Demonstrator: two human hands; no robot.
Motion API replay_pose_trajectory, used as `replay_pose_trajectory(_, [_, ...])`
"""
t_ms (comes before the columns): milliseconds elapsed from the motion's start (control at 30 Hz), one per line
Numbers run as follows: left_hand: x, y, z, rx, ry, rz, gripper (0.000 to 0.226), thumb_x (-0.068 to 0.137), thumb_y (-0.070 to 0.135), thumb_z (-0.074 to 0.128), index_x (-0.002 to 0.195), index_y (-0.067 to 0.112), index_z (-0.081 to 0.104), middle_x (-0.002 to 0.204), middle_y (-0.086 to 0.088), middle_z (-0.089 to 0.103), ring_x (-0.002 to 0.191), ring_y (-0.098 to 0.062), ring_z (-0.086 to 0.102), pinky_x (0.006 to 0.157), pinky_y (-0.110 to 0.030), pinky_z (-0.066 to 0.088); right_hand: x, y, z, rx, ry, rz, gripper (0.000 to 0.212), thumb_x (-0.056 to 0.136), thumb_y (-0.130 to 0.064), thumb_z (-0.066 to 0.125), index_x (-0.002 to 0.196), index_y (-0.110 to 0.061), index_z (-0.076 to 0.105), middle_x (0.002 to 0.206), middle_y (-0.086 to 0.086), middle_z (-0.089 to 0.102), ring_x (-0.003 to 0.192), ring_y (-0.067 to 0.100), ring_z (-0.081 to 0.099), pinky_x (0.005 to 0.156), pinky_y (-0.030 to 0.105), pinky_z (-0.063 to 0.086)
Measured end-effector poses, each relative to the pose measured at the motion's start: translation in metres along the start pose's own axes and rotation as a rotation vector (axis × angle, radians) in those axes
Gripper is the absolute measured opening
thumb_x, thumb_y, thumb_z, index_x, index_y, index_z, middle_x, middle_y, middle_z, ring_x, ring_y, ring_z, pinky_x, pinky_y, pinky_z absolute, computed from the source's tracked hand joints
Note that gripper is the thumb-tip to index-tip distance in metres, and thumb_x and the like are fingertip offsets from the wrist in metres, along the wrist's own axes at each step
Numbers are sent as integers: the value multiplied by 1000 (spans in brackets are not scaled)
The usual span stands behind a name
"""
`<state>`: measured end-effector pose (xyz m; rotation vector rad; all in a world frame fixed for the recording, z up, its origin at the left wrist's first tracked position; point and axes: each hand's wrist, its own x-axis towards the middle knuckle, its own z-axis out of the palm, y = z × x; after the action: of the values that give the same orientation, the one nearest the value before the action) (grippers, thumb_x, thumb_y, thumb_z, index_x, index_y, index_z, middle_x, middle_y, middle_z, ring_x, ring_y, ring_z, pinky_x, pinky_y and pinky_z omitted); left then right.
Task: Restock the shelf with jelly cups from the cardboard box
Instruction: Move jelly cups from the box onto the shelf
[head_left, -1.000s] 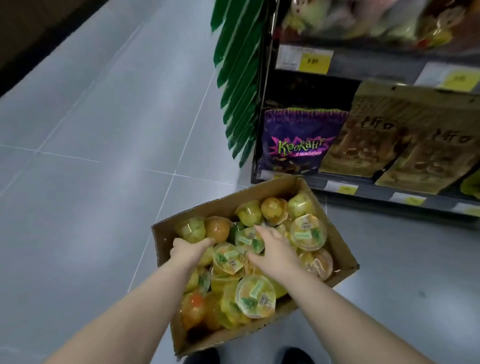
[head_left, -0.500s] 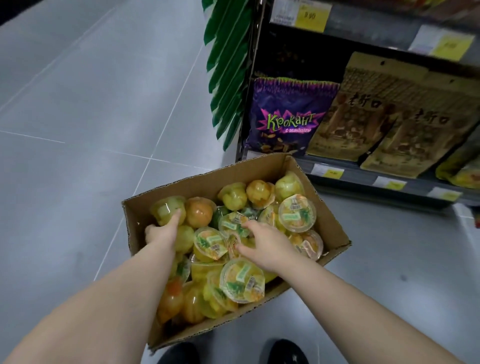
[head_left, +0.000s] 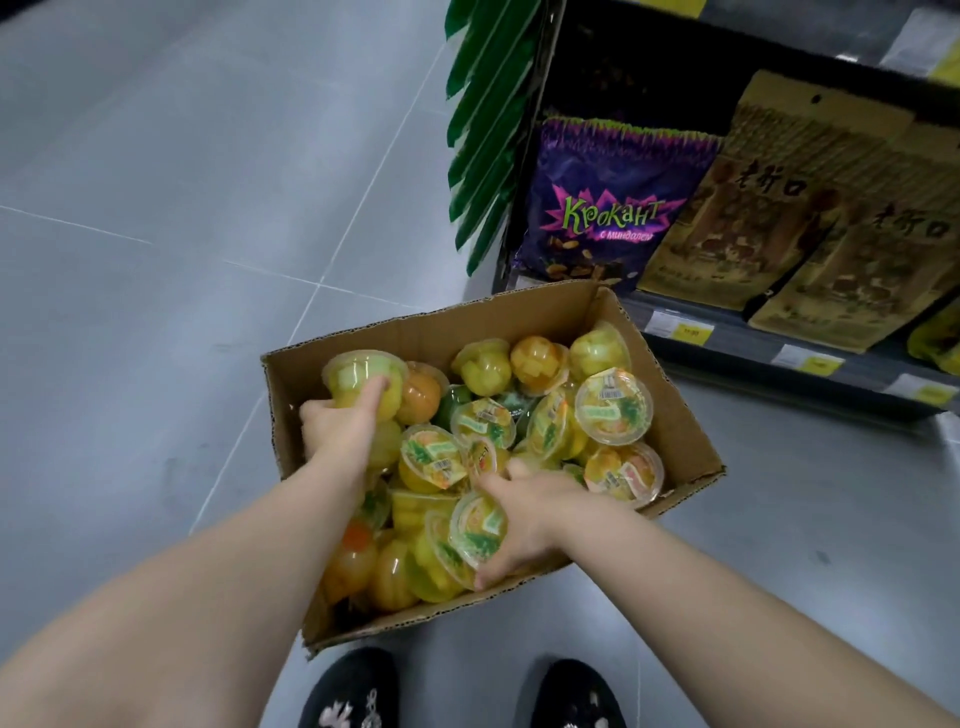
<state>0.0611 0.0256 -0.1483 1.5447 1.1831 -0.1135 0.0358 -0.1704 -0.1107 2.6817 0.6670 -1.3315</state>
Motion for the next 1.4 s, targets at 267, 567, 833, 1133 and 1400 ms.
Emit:
replay_pose_trajectory(267, [-39,40,-11,-508,-817,-72,69,71,33,75,131,10,50,110,-10,65,99,-23,64,84,-31,53,-5,13,-23,221,67,6,102,69,-61,70,150,-24,21,144,11,33,128,30,42,102,37,43])
replay_pose_trajectory(567, [-89,134,21,-387,-925,186,60,62,52,73,113,26,55,112,-5,63,99,-20,62,85,-32,51,-61,76,-107,602,376,67,95,70,-47,77,147,-34,22,143,7,33,126,25,42,104,31,37])
replay_pose_trajectory(833, [-221,310,-4,-184,-864,464,57,67,19,83,109,35,47,113,-2,61,91,-17,68,72,-30,56,-230,102,-243,810,679,245,103,63,-32,84,144,-13,23,136,9,29,123,23,40,100,27,36])
replay_pose_trajectory(1133, [-430,537,-67,5,-797,847,100,35,44,93,118,37,38,125,-4,51,112,-22,58,93,-48,52,-485,106,-417,836,971,246,101,64,-24,85,140,-28,19,138,5,24,115,22,38,88,31,41])
replay_pose_trajectory(1400, [-600,684,-111,-37,-757,1159,93,47,42,91,123,36,37,129,-1,50,112,-18,55,96,-37,49,-671,105,-527,738,1221,208,97,67,-16,85,137,-36,21,138,1,17,117,26,35,88,31,38])
